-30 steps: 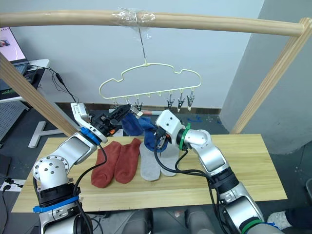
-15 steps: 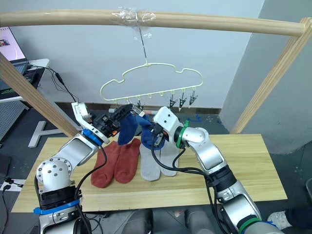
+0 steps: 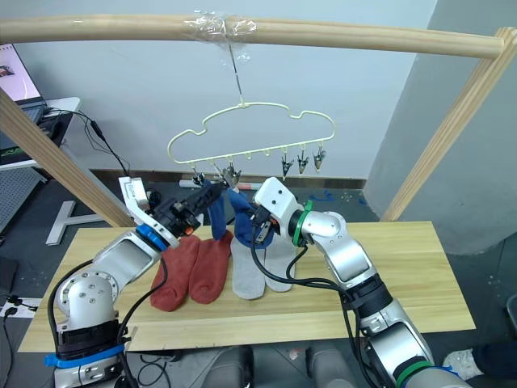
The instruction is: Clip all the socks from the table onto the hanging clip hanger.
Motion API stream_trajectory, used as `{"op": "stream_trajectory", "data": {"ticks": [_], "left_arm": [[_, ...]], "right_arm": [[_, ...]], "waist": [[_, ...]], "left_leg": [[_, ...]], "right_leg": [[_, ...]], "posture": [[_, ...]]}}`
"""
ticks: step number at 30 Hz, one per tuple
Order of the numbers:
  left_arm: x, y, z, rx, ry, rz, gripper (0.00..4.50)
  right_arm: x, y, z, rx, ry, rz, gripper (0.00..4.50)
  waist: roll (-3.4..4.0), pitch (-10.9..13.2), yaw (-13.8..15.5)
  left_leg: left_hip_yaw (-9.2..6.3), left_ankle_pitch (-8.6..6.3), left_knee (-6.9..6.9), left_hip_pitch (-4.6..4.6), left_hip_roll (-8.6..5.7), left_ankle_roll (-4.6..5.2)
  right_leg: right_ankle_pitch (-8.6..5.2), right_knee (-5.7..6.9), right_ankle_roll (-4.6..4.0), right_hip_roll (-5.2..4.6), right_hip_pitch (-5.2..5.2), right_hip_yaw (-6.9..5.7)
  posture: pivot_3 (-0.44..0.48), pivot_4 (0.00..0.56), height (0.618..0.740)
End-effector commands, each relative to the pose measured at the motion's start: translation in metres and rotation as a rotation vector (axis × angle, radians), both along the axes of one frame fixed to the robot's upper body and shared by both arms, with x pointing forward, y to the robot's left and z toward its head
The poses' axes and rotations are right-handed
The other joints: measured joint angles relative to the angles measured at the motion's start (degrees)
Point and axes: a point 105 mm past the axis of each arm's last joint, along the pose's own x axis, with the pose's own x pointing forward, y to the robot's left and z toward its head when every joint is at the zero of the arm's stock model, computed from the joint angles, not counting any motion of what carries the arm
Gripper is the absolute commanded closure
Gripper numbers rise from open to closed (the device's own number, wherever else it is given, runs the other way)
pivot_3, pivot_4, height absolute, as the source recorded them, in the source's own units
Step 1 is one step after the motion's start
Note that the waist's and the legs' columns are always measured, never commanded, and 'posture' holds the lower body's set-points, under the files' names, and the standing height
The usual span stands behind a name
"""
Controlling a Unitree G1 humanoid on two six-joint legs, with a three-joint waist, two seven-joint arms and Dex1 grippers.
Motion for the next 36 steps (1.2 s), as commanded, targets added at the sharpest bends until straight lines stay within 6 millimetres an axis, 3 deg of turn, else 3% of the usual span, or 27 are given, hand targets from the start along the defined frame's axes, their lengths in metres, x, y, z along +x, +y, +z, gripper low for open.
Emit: {"op": "stream_trajectory", "data": {"ticks": [1, 9, 14, 17, 22, 27, 36], "left_arm": [[-0.006, -0.006, 0.004, 0.126, -0.098, -0.002, 1.24], [-0.005, -0.007, -0.011, 0.341, -0.175, 0.05, 1.24], [-0.001, -0.028, -0.002, 0.469, -0.311, 0.029, 1.24], [0.004, -0.035, 0.008, 0.494, -0.4, 0.05, 1.24], [0.017, -0.037, 0.006, 0.514, -0.425, 0.113, 2.72], [0.03, -0.042, 0.006, 0.54, -0.446, 0.171, 2.72], [0.042, -0.029, 0.01, 0.548, -0.444, 0.282, 2.72]], "right_arm": [[-0.004, -0.007, 0.01, 0.025, -0.02, -0.004, 3.01], [-0.001, -0.041, -0.003, -0.018, 0.004, -0.094, 0.04], [-0.003, -0.069, -0.004, -0.043, -0.004, -0.147, 0.01], [-0.006, -0.08, 0.009, -0.024, -0.014, -0.158, 0.01], [-0.01, -0.086, 0.036, 0.021, -0.046, -0.156, 0.0], [-0.013, -0.085, 0.059, 0.067, -0.08, -0.13, 0.0], [-0.007, -0.088, 0.076, 0.09, -0.132, -0.145, 0.0]], "waist": [[0.0, 0.0, 0.0], [0.0, -0.01, 0.15], [-0.01, -0.01, 0.28], [-0.01, -0.01, 0.29], [0.01, -0.03, -0.1], [0.0, -0.03, -0.08], [0.0, -0.03, -0.18]], "left_leg": [[0.01, 0.0, 0.0, 0.0, 0.0, 0.0], [0.1, 0.0, 0.01, -0.03, -0.02, 0.0], [0.17, 0.0, 0.0, -0.09, -0.03, 0.0], [0.2, 0.0, 0.07, -0.34, -0.03, 0.0], [0.22, 0.0, 0.06, -0.37, -0.02, 0.01], [0.22, 0.0, 0.11, -0.43, -0.02, 0.01], [0.3, 0.0, 0.13, -0.47, -0.02, 0.01]], "right_leg": [[0.0, 0.0, -0.01, 0.0, 0.0, -0.01], [-0.01, -0.01, -0.07, -0.04, -0.03, 0.0], [-0.04, -0.01, -0.04, -0.03, -0.08, 0.0], [0.0, 0.01, -0.07, -0.04, -0.32, 0.01], [0.0, 0.04, -0.07, 0.0, -0.39, 0.02], [0.01, 0.07, -0.05, 0.01, -0.46, 0.03], [0.06, 0.1, -0.07, 0.0, -0.52, 0.08]], "posture": [[-0.069, 0.188, 0.74], [-0.074, 0.174, 0.74], [-0.087, 0.164, 0.74], [-0.091, 0.163, 0.74], [-0.109, 0.161, 0.74], [-0.132, 0.164, 0.74], [-0.143, 0.167, 0.74]]}}
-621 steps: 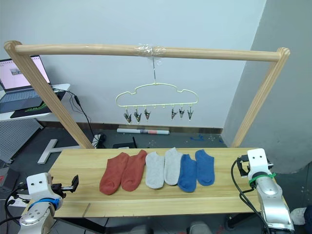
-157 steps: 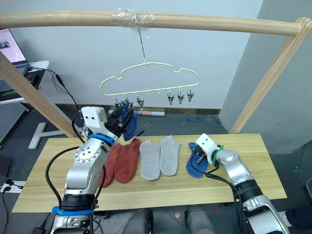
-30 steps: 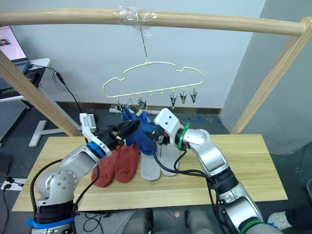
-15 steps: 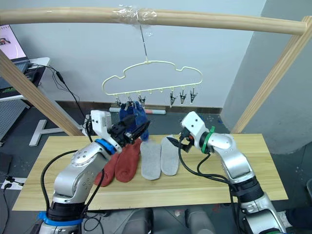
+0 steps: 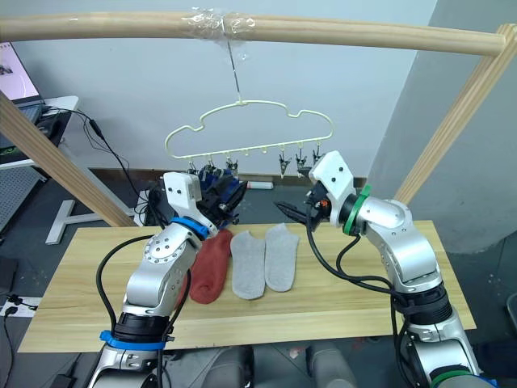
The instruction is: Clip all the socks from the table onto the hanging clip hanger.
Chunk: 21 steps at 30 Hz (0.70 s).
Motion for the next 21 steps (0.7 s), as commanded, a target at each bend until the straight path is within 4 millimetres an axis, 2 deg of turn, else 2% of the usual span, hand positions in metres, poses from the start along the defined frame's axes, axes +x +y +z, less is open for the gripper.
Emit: {"op": "stream_trajectory", "data": {"ticks": [1, 12, 21], "left_arm": [[0.002, 0.004, 0.014, -0.008, -0.059, 0.03, 2.72], [0.01, 0.001, 0.022, -0.025, -0.084, 0.029, 2.72], [0.01, -0.001, 0.028, 0.0, -0.131, 0.035, 2.72]], "right_arm": [[-0.002, 0.0, 0.024, 0.031, -0.086, 0.005, 0.0], [-0.007, 0.005, 0.037, 0.056, -0.102, 0.025, 0.0], [-0.008, 0.004, 0.035, 0.066, -0.09, 0.044, 0.0]], "waist": [[0.0, 0.0, -0.03], [0.0, 0.0, -0.07], [0.0, 0.0, -0.07]], "left_leg": [[0.0, 0.0, 0.0, 0.0, 0.0, 0.0], [0.01, 0.0, 0.02, 0.0, 0.0, 0.0], [0.02, 0.0, 0.03, 0.0, 0.0, 0.0]], "right_leg": [[0.0, 0.02, 0.0, 0.0, -0.01, 0.0], [0.03, 0.03, 0.02, 0.0, -0.01, 0.0], [0.04, 0.04, 0.04, 0.0, -0.01, 0.01]], "posture": [[-0.144, 0.17, 0.74], [-0.148, 0.177, 0.74], [-0.148, 0.181, 0.74]]}}
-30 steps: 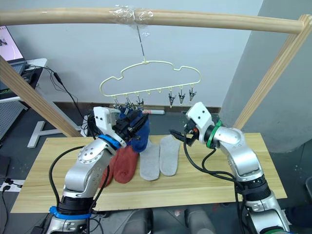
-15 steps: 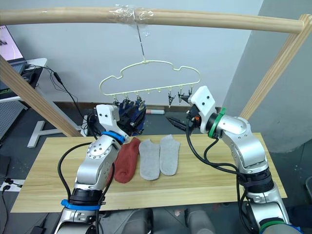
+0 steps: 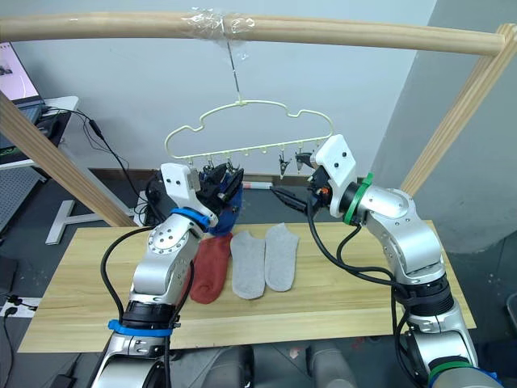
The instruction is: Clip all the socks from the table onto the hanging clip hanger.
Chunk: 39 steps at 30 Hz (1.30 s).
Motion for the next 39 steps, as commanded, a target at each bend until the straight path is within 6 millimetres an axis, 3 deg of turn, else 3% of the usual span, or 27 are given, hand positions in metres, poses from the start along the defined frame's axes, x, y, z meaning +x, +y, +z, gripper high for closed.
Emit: {"op": "stream_trajectory", "data": {"ticks": [1, 17, 39], "left_arm": [[-0.003, -0.001, 0.0148, 0.003, -0.068, 0.006, 2.72], [0.0005, -0.0029, 0.0139, 0.084, -0.101, 0.015, 2.72], [0.0029, -0.001, 0.0184, 0.093, -0.122, 0.024, 2.72]], "right_arm": [[-0.0066, -0.0004, 0.0164, 0.026, -0.066, 0.022, 0.0], [-0.0033, -0.0041, 0.0087, 0.029, -0.065, 0.011, 0.0], [-0.005, -0.0025, 0.0166, 0.027, -0.071, 0.016, 0.0]], "waist": [[0.0, 0.0, 0.0], [0.0, 0.0, 0.0], [0.0, 0.0, 0.0]], "left_leg": [[0.0, 0.0, 0.0, 0.0, 0.0, 0.0], [0.0, 0.0, 0.02, 0.0, 0.0, 0.0], [0.0, 0.0, 0.04, 0.0, 0.0, 0.0]], "right_leg": [[0.0, 0.0, 0.0, 0.0, 0.0, 0.0], [0.01, 0.03, 0.01, 0.0, 0.0, 0.0], [0.02, 0.06, 0.01, 0.0, 0.0, -0.01]], "posture": [[-0.148, 0.181, 0.74], [-0.151, 0.185, 0.74], [-0.151, 0.188, 0.74]]}}
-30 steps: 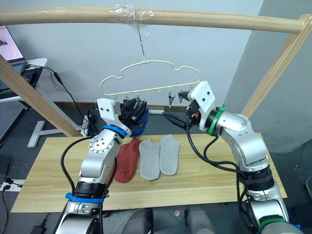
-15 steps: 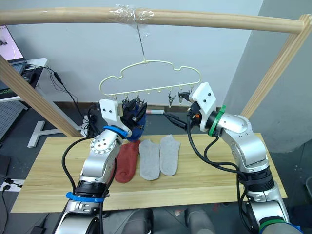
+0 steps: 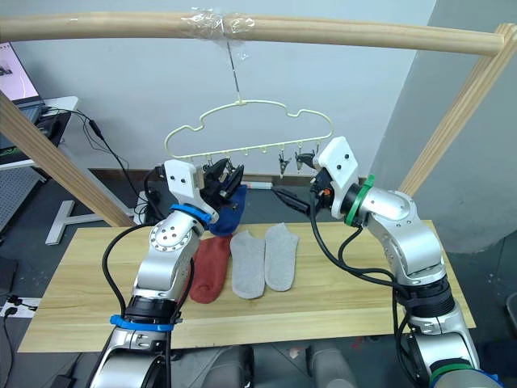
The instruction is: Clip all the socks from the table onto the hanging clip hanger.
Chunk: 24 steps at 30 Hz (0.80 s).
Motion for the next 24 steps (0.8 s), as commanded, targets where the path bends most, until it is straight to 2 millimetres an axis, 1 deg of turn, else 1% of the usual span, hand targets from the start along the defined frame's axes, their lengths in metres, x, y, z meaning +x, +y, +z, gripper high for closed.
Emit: {"op": "stream_trajectory", "data": {"ticks": [1, 5, 7, 11, 14, 16, 17, 20, 21, 23, 24], "left_arm": [[-0.002, 0.0, 0.014, -0.004, -0.06, -0.003, 2.72], [-0.002, -0.001, 0.013, -0.011, -0.051, -0.013, 2.72], [-0.001, 0.0, 0.012, -0.024, -0.042, -0.012, 3.07], [-0.001, 0.003, 0.01, -0.053, -0.025, -0.004, 3.94], [0.0, 0.005, 0.01, -0.073, -0.016, -0.004, 4.48], [-0.001, 0.006, 0.011, -0.093, -0.01, -0.004, 4.49], [0.0, 0.007, 0.011, -0.121, 0.001, -0.005, 4.49], [-0.001, 0.009, 0.013, -0.203, 0.043, -0.023, 4.49], [-0.002, 0.009, 0.014, -0.211, 0.049, -0.029, 4.49], [-0.005, 0.01, 0.016, -0.217, 0.057, -0.048, 4.49], [-0.007, 0.01, 0.017, -0.22, 0.063, -0.058, 4.49]], "right_arm": [[-0.005, -0.001, 0.019, 0.015, -0.065, 0.011, 0.0], [-0.005, -0.001, 0.02, 0.017, -0.063, 0.01, 0.0], [-0.005, -0.001, 0.021, 0.021, -0.062, 0.009, 0.0], [-0.005, -0.001, 0.021, 0.023, -0.06, 0.007, 0.0], [-0.004, 0.0, 0.016, 0.021, -0.051, 0.006, 0.0], [-0.004, 0.001, 0.01, 0.028, -0.032, 0.007, 0.0], [-0.002, 0.003, 0.0, 0.034, 0.002, 0.003, 0.0], [0.001, 0.014, -0.049, -0.028, 0.124, -0.014, 0.0], [0.001, 0.016, -0.057, -0.044, 0.138, -0.018, 0.0], [0.004, 0.029, -0.088, -0.065, 0.201, -0.034, 0.0], [0.005, 0.034, -0.101, -0.064, 0.229, -0.041, 0.0]], "waist": [[0.0, 0.0, 0.0], [0.0, 0.0, 0.0], [0.0, 0.0, 0.0], [0.0, 0.0, 0.0], [0.0, 0.0, 0.0], [0.0, 0.0, 0.01], [0.0, 0.0, 0.01], [-0.01, -0.05, -0.02], [-0.01, -0.04, -0.04], [0.0, -0.04, -0.12], [-0.01, -0.04, -0.23]], "left_leg": [[0.0, 0.0, 0.0, 0.0, 0.0, 0.0], [0.0, 0.0, 0.0, 0.0, 0.0, 0.0], [0.0, 0.0, 0.01, 0.0, 0.0, 0.0], [0.0, 0.0, 0.01, 0.0, 0.0, 0.0], [-0.01, 0.0, 0.02, 0.0, 0.0, 0.0], [0.0, 0.0, 0.03, 0.0, 0.0, 0.0], [0.0, 0.0, 0.03, 0.0, 0.0, 0.0], [-0.06, 0.0, 0.03, 0.02, 0.01, 0.0], [-0.06, 0.0, 0.03, 0.04, 0.01, 0.0], [-0.06, 0.0, 0.04, 0.04, 0.0, 0.0], [-0.05, 0.01, 0.06, 0.04, 0.01, 0.0]], "right_leg": [[0.0, 0.0, 0.0, 0.0, 0.0, 0.0], [0.0, 0.0, 0.0, 0.0, 0.0, 0.0], [0.0, 0.0, 0.0, 0.0, 0.0, 0.0], [0.0, 0.01, 0.0, 0.0, 0.0, 0.0], [0.0, 0.01, 0.0, 0.0, 0.0, 0.0], [0.01, 0.02, 0.0, 0.0, 0.0, 0.0], [0.01, 0.02, 0.01, 0.0, 0.01, 0.0], [0.01, 0.01, 0.01, 0.0, 0.08, -0.05], [0.01, 0.02, 0.01, 0.01, 0.09, -0.05], [0.02, 0.04, 0.0, 0.01, 0.07, -0.04], [0.03, 0.06, -0.02, 0.02, 0.07, -0.03]], "posture": [[-0.152, 0.189, 0.74], [-0.152, 0.19, 0.74], [-0.152, 0.19, 0.74], [-0.151, 0.191, 0.74], [-0.151, 0.191, 0.74], [-0.144, 0.192, 0.74], [-0.144, 0.192, 0.74], [-0.144, 0.192, 0.74], [-0.128, 0.191, 0.74], [-0.128, 0.191, 0.74], [-0.113, 0.191, 0.74]]}}
